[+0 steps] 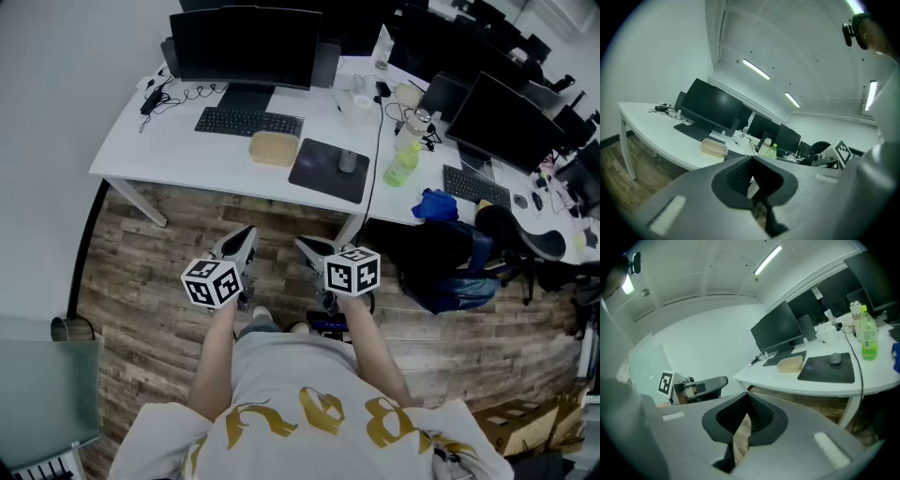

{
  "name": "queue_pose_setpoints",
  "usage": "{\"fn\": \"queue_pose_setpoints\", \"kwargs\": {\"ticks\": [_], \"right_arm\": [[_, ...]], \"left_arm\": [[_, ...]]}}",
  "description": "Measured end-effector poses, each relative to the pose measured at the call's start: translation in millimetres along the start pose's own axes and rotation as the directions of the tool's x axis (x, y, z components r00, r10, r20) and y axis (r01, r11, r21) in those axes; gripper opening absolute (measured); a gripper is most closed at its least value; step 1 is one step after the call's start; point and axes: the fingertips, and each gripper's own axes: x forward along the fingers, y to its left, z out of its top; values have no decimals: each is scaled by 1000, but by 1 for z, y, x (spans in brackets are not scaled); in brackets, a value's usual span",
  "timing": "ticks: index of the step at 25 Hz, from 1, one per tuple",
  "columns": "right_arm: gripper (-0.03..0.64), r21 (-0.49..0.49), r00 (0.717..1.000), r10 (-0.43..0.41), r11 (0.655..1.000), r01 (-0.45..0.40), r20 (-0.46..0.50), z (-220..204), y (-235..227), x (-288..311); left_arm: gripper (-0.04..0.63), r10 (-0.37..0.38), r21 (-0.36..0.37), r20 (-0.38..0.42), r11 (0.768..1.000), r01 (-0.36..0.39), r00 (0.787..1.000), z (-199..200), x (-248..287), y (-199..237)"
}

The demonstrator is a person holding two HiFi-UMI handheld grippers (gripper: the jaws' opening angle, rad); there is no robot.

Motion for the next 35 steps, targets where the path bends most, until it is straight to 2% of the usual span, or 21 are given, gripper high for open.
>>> {"fn": "queue_pose_setpoints", "kwargs": {"ticks": [7, 9, 11, 12, 13, 15, 18, 22, 26, 28, 32, 35], "right_arm": [[28, 15, 1000, 9, 1000, -9, -2, 2, -9, 2], [28, 11, 1000, 5, 1000, -5, 14, 6, -10, 2], [29, -1, 1000, -17, 1000, 17, 21, 10, -14, 2], [69, -7, 999, -31, 999, 31, 17, 10, -16, 2], [150, -9, 999, -43, 999, 44, 11, 10, -18, 2], [189, 0, 998, -57, 998, 57, 7, 9, -21, 4], [196, 9, 999, -54, 999, 54, 7, 8, -20, 8], [196, 15, 998, -56, 998, 56, -3, 10, -28, 18], [209, 16, 998, -66, 998, 66, -22, 16, -42, 39], [212, 22, 996, -80, 997, 80, -27, 23, -50, 51], [212, 33, 992, -123, 992, 124, -30, 47, -73, 82], [209, 43, 986, -164, 985, 164, -18, 70, -91, 104]], "left_arm": [[0, -27, 31, 15, 999, 27, 1000, 10, 12, -8], [0, 1, 66, 27, 998, -2, 1000, 14, 11, -6], [2, 63, 131, 50, 989, -69, 997, 20, 7, 0], [52, 88, 153, 59, 984, -96, 994, 23, 6, 3], [130, 104, 159, 63, 981, -113, 993, 24, 5, 6], [169, 117, 142, 68, 982, -125, 991, 26, 2, 12], [219, 113, 141, 87, 982, -125, 990, 26, -1, 19], [232, 106, 147, 118, 981, -123, 987, 31, 6, 28], [234, 102, 148, 94, 982, -115, 990, 33, 26, 50], [235, 96, 127, 74, 986, -105, 993, 36, 41, 68], [233, 70, 24, 85, 997, -72, 994, 60, 79, 109], [233, 34, 4, 84, 999, -34, 996, 81, 109, 136]]}}
